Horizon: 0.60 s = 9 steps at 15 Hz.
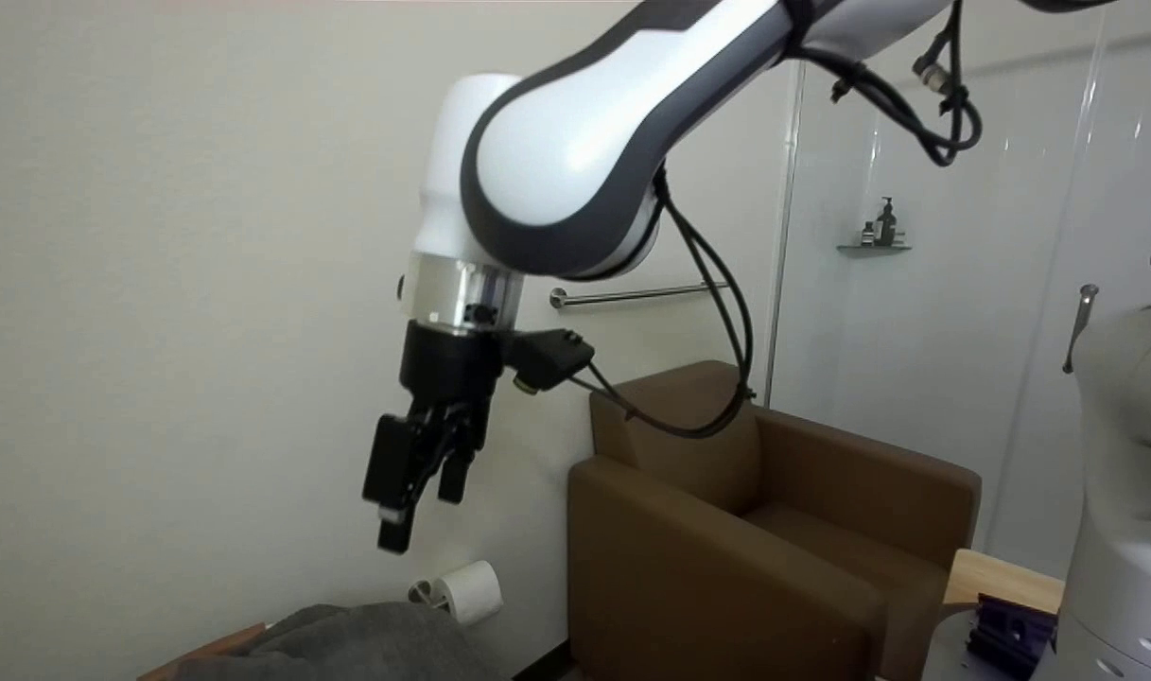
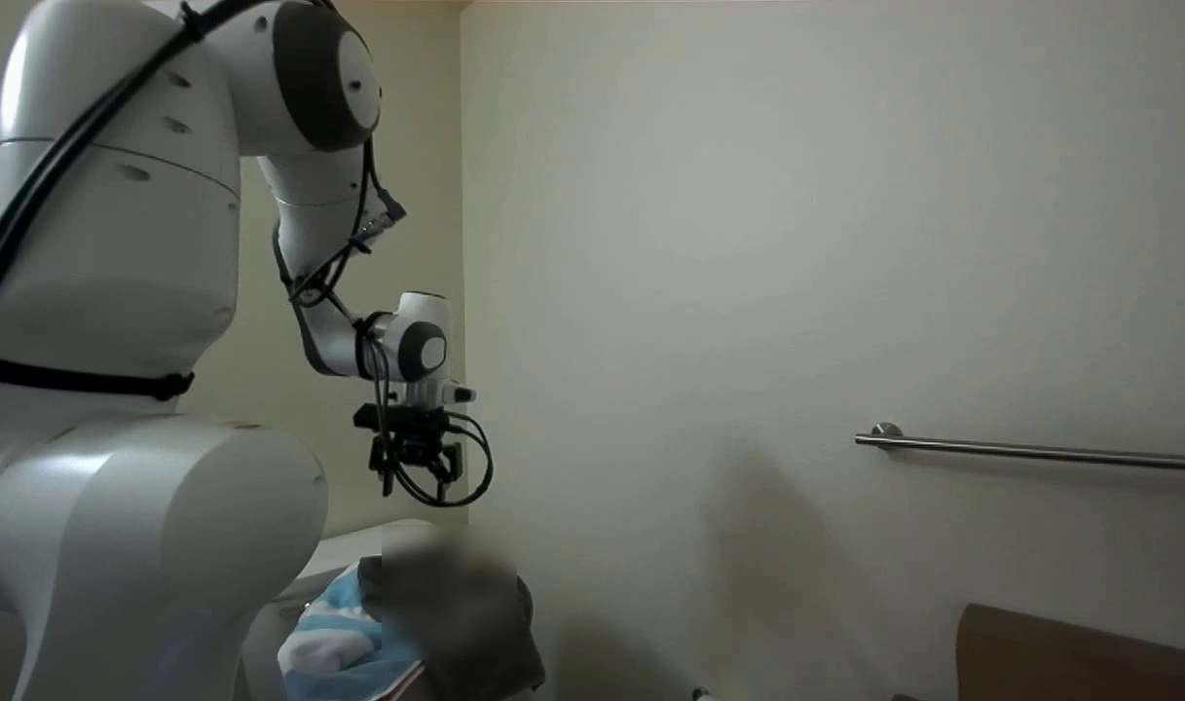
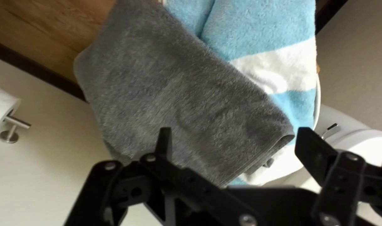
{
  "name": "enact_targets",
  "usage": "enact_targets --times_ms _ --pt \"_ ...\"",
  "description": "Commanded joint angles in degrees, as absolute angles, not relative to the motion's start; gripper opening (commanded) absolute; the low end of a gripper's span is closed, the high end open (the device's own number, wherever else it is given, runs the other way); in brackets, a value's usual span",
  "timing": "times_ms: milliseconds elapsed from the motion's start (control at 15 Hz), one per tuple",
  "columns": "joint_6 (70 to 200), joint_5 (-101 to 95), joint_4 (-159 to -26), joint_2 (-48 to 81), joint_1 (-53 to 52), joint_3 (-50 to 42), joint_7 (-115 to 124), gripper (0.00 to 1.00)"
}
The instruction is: Put the gray towel on the armrest of the chair
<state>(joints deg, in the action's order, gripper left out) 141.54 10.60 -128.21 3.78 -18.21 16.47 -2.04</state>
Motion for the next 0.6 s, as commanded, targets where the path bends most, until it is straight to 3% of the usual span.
enact_targets --times_ms 0,533 --pt "141.4 10.4 -126.7 6.1 -18.0 17.4 -2.0 1.00" --pt "145.0 14.4 -117.8 18.4 -17.9 20.6 -10.0 1.00"
